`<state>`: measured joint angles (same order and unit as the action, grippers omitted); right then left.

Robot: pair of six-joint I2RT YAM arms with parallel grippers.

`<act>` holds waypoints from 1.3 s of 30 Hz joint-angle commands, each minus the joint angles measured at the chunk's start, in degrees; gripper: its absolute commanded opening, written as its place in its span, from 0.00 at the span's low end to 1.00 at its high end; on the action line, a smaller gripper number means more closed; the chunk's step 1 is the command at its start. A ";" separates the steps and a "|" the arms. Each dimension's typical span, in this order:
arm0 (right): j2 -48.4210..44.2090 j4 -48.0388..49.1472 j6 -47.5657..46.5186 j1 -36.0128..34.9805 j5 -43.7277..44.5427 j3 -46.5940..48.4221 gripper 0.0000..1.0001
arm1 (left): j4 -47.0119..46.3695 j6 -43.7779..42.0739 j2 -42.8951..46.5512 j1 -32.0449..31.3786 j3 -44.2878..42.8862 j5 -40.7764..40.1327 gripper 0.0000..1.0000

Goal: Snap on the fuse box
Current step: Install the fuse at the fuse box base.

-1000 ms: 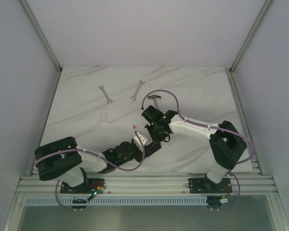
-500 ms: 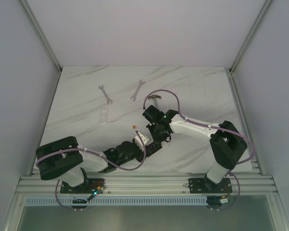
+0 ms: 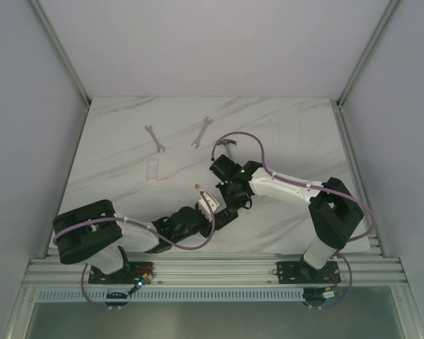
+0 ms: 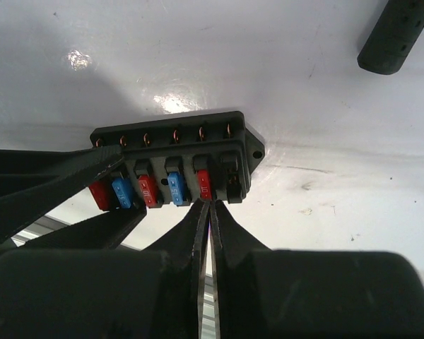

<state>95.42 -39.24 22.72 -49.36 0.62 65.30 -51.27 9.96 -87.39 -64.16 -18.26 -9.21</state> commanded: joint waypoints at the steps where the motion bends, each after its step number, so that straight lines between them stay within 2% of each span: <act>1: 1.14 0.48 0.39 0.15 -0.68 0.27 0.10 | 3.08 -1.32 -1.31 -0.24 -0.54 0.77 0.48; 7: 2.73 0.51 0.40 0.15 -0.97 -0.30 0.07 | 3.10 -1.27 -1.26 -0.18 -0.53 0.67 0.48; 11: 4.14 0.54 0.39 0.15 -1.10 -0.76 0.00 | 3.10 -1.28 -1.46 -0.18 -0.55 0.69 0.47; 24: 12.43 0.33 0.22 -0.69 0.34 -1.55 0.00 | 3.01 -1.19 -1.44 -0.18 -0.54 0.69 0.47; 39: 27.16 -0.67 0.31 -2.40 6.82 -1.03 0.00 | 3.08 -1.08 -1.16 -0.21 -0.32 0.00 0.46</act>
<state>105.49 -47.22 22.50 -50.81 2.13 73.43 -51.16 9.91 -87.77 -64.16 -18.37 -9.23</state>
